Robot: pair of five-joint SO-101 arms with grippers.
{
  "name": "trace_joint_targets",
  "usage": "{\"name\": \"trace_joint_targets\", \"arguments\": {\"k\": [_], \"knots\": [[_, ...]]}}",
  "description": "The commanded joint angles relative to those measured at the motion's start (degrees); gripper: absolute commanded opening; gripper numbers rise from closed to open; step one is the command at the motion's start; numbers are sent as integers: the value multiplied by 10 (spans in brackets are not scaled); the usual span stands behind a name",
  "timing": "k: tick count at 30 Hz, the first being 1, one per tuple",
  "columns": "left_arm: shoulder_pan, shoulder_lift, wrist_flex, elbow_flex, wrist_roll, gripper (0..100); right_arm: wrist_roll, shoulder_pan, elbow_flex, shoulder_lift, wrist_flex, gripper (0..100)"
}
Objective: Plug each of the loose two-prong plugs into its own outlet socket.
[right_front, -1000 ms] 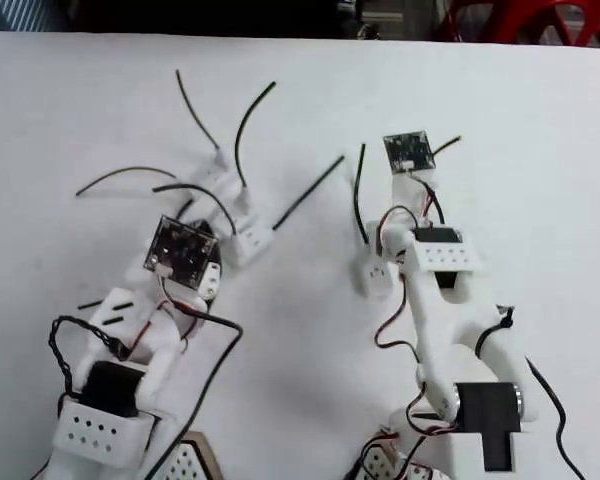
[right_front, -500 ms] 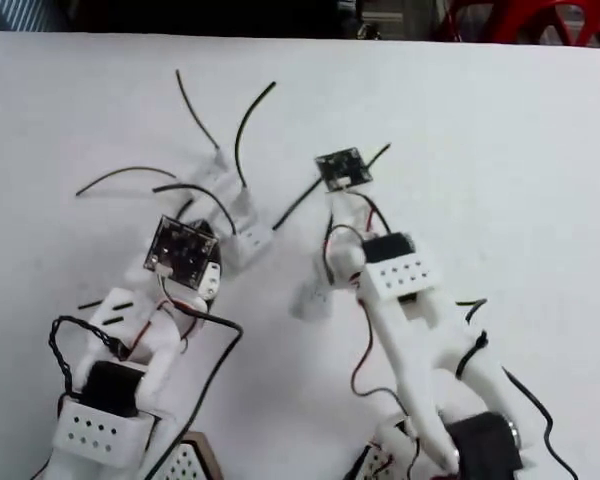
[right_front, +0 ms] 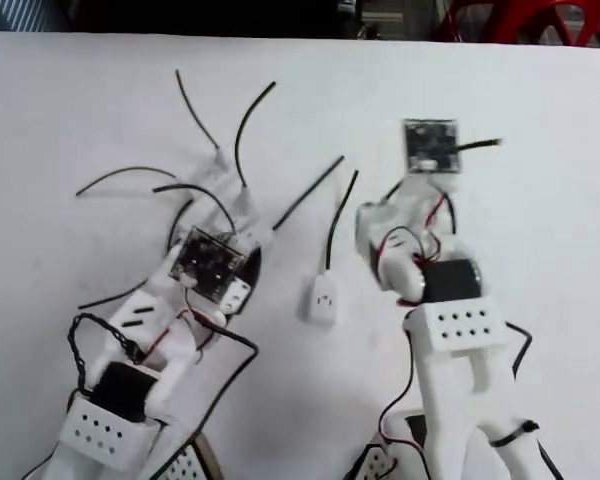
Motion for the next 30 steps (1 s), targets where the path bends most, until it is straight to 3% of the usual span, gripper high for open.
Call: {"name": "trace_joint_targets", "arguments": {"k": [1, 8, 15, 23, 30], "knots": [[50, -3, 15, -7, -19, 159, -32, 55, 6, -19, -69, 17], [85, 79, 26, -46, -29, 190, -33, 70, 66, -19, -160, 17], [88, 341, 23, -185, 19, 192, -33, 72, 66, -19, -161, 17], [143, 631, 22, -339, 65, 192, -33, 88, 66, -19, -161, 17], [131, 836, 35, -452, 64, 189, -33, 94, 66, -18, -162, 17]]}}
